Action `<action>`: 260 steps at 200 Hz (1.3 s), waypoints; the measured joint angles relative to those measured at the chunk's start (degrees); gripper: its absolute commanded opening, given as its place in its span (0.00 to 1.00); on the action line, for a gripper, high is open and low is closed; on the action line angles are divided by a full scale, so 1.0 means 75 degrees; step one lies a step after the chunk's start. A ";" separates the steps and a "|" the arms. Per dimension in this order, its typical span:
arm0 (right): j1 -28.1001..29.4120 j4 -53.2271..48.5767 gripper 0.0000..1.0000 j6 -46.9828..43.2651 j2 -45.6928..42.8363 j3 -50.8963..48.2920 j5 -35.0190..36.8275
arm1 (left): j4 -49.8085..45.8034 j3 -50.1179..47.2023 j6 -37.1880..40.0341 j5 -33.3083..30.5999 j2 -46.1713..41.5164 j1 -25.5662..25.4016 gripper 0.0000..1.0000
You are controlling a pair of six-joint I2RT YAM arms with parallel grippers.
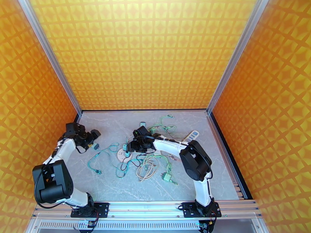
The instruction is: Pull the plug off the socket
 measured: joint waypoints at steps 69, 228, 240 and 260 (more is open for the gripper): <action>0.0047 -0.0670 0.61 -0.0029 -0.0667 -0.0152 0.1099 | 0.0463 -0.1585 -0.0143 0.0055 -0.0851 -0.1445 0.58; 0.1527 -0.1547 0.54 0.1046 0.0848 0.1582 0.2425 | 0.1142 -0.2349 -0.0600 0.0076 -0.1253 -0.1818 0.57; 0.1527 -0.1673 0.51 0.1055 0.0921 0.1647 0.2521 | 0.1142 -0.2366 -0.0600 0.0076 -0.1285 -0.1818 0.57; 0.1527 -0.1842 0.37 0.0991 0.1032 0.1862 0.2661 | 0.1139 -0.2393 -0.0603 0.0076 -0.1341 -0.1818 0.57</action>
